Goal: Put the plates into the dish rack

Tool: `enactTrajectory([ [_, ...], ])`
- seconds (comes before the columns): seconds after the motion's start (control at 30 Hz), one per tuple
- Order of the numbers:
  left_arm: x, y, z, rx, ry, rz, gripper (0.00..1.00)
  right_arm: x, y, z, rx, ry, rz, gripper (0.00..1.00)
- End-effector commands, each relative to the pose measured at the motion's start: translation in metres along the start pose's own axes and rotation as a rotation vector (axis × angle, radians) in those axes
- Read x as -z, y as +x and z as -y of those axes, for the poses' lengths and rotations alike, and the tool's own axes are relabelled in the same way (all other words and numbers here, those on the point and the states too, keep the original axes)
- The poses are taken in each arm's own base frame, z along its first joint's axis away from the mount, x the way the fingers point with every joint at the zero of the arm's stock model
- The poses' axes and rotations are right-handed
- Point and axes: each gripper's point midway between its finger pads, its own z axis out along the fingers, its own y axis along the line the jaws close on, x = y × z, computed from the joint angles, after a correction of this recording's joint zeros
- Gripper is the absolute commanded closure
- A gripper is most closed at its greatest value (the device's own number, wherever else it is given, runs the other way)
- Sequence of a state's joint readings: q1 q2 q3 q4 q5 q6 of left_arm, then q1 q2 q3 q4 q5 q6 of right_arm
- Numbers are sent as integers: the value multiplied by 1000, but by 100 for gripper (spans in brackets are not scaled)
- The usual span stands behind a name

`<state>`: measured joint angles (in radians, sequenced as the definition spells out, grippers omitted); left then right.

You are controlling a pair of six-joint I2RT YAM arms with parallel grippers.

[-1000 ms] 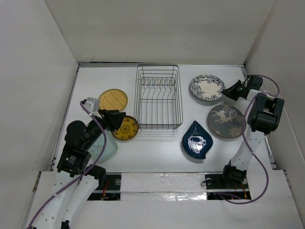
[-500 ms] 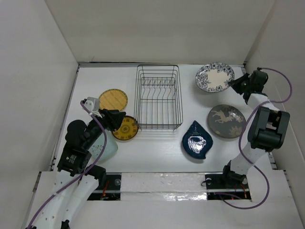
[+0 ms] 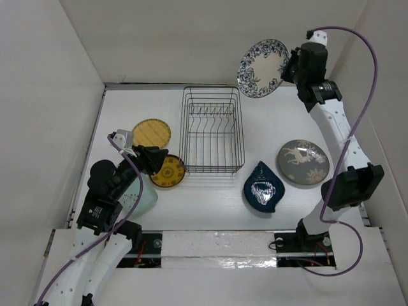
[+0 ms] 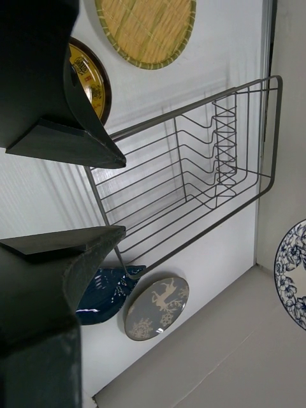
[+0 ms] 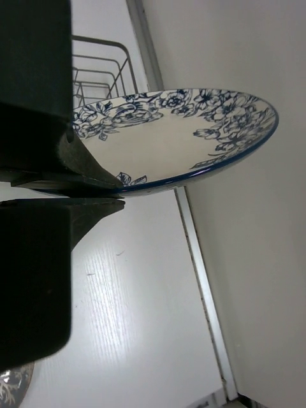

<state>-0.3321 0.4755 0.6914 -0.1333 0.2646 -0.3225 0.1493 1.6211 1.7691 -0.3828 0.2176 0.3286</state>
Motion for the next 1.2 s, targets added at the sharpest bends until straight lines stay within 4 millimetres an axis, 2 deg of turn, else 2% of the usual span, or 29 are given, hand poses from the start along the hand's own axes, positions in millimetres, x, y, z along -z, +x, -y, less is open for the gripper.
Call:
enactTrajectory([
  [0.0,0,-16,8,-19,26,48,62,22,-62,-8,81,145,136,100],
  [0.03,0,-16,7,-17,25,48,62,22,-64,-15,99,154,133,100],
  [0.07,-1,-15,7,-17,24,47,62,14,-50,-30,142,154,103,100],
  [0.1,-1,-15,7,-18,24,46,62,16,-47,-29,166,197,88,100],
  [0.13,-1,-15,6,-17,21,47,62,22,-62,-36,159,198,120,100],
  [0.17,-1,-15,6,-16,19,46,62,17,-51,-45,181,210,102,100],
  [0.2,-2,-14,6,-16,18,43,62,19,-52,-45,181,235,113,100],
  [0.37,-5,-12,3,-12,9,31,62,18,-30,-66,191,235,95,100],
  [0.4,-5,-12,3,-12,8,31,62,14,-19,-69,212,245,73,100],
  [0.77,-7,-9,1,-9,2,21,62,4,33,-78,262,239,-17,100],
  [0.83,-6,-10,1,-10,1,22,62,1,44,-73,276,259,-35,100],
  [1.17,-3,-10,2,-8,2,29,62,0,87,-100,382,257,-90,100],
])
